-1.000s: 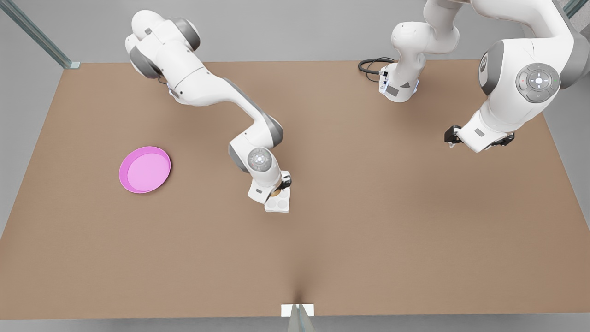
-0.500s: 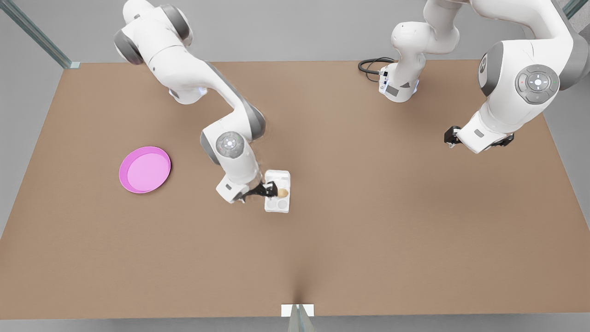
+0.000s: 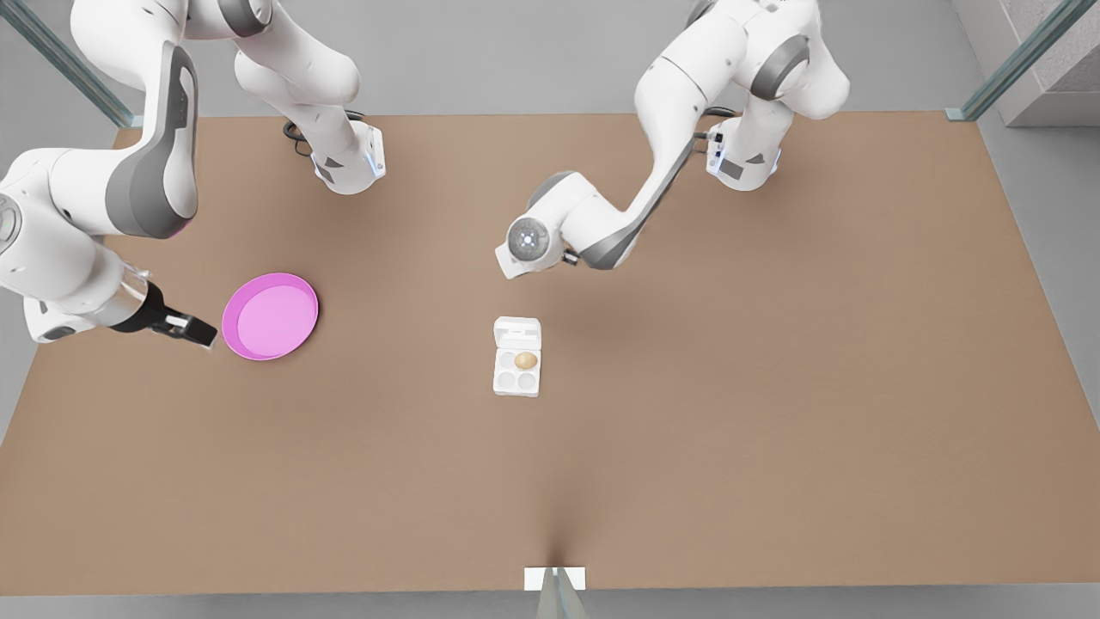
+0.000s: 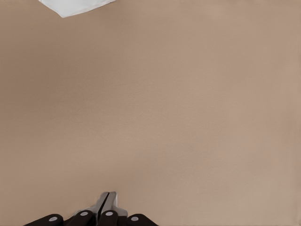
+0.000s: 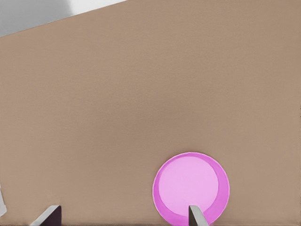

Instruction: Pack egg into the box and close the box lid

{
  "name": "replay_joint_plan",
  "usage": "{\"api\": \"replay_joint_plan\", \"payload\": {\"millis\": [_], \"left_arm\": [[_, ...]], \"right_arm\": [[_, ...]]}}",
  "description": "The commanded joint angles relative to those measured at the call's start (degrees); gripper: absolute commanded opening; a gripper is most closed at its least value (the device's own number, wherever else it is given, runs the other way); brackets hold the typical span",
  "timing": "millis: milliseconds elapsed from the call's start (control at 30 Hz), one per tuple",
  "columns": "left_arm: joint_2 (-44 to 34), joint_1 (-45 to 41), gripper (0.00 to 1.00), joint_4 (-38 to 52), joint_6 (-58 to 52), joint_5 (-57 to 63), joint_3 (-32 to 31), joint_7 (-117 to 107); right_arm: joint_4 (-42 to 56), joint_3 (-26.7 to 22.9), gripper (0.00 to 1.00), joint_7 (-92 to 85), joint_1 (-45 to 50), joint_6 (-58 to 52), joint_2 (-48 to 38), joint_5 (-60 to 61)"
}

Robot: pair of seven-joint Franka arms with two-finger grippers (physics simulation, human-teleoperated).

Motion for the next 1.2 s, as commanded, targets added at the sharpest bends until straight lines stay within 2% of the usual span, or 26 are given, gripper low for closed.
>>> {"api": "replay_joint_plan", "payload": {"millis": [0, 67, 367, 1000, 1033, 1067, 1100, 1133, 1167], "left_arm": [[1.78, -0.30, 0.21, 0.03, 18.65, -3.76, 0.01, -43.40], [3.81, -0.22, 0.21, 0.03, 24.01, -3.76, 0.01, -43.40], [7.67, 1.19, 0.21, 0.82, 30.08, -3.06, 0.45, -42.26], [9.61, 5.15, 0.21, 6.88, 30.69, 0.63, 1.16, -41.99], [8.82, 5.76, 0.21, 6.88, 29.73, 0.63, 1.24, -42.08], [3.29, 7.95, 0.21, 7.32, 20.17, 0.02, 3.53, -41.73], [-1.64, 20.92, 0.21, 19.05, -6.58, -1.81, 3.70, -37.88], [-1.20, 38.97, 0.24, 28.95, -21.16, -5.61, 3.79, -14.87], [-0.68, 43.03, 1.00, 28.24, -21.34, 4.04, 3.70, 5.71]], "right_arm": [[0.05, 0.01, 1.00, -13.20, 0.05, -2.59, -0.06, 0.12], [0.05, 0.01, 1.00, -13.20, 0.14, -2.59, -0.06, 0.12], [0.05, 0.01, 1.00, -13.20, 0.05, -2.68, -0.06, 0.03], [0.05, 0.01, 1.00, -13.20, 0.31, -3.21, -0.06, -0.06], [0.05, 0.01, 1.00, -13.20, 0.31, -3.21, -0.06, -0.06], [0.05, 0.01, 1.00, -13.20, 0.40, -3.21, -0.06, -0.14], [-0.04, 0.01, 1.00, -13.20, 0.40, -3.29, -0.06, -0.14], [-0.04, 0.10, 1.00, -13.29, 0.58, -3.29, -0.06, 0.03], [-0.21, 0.28, 1.00, -13.20, 0.84, -3.56, 0.02, 0.12]]}}
